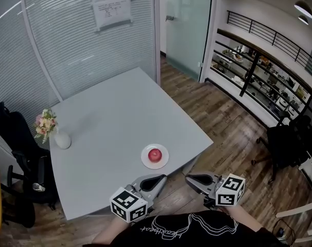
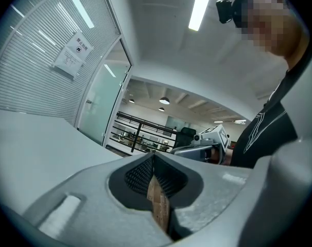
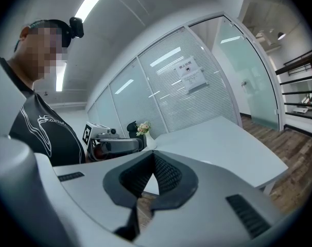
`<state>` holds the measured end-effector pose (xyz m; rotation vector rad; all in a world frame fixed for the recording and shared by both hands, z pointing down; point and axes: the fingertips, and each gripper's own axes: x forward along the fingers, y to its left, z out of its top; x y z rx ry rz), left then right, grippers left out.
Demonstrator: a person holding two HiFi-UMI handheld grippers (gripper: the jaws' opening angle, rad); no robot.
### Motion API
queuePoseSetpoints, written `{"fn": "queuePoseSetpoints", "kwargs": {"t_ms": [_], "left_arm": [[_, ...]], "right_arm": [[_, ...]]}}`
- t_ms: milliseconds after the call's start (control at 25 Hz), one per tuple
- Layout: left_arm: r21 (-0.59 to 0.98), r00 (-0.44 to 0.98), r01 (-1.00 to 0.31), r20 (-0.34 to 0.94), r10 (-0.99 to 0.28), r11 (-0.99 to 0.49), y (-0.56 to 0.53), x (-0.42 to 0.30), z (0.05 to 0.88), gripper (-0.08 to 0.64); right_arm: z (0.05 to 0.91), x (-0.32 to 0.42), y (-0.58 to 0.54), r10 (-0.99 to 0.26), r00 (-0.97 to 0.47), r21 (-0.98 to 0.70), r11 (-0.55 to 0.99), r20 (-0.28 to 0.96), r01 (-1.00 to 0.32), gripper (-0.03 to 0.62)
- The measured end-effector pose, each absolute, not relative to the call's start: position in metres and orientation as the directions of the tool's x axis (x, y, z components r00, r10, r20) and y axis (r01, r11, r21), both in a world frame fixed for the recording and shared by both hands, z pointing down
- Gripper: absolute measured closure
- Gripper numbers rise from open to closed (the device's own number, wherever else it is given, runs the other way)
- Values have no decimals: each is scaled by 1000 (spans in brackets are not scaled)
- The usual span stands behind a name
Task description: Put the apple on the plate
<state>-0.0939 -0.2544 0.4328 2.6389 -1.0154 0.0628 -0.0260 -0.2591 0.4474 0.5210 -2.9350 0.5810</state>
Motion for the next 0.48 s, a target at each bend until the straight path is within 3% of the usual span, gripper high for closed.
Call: {"fn": "queuePoseSetpoints", "kwargs": {"t_ms": [480], "left_arm": [[249, 751, -659, 167, -639, -710, -255, -87, 436, 546]], "right_arm": [[450, -22, -259, -321, -933, -345, 867, 163, -359, 584]]}}
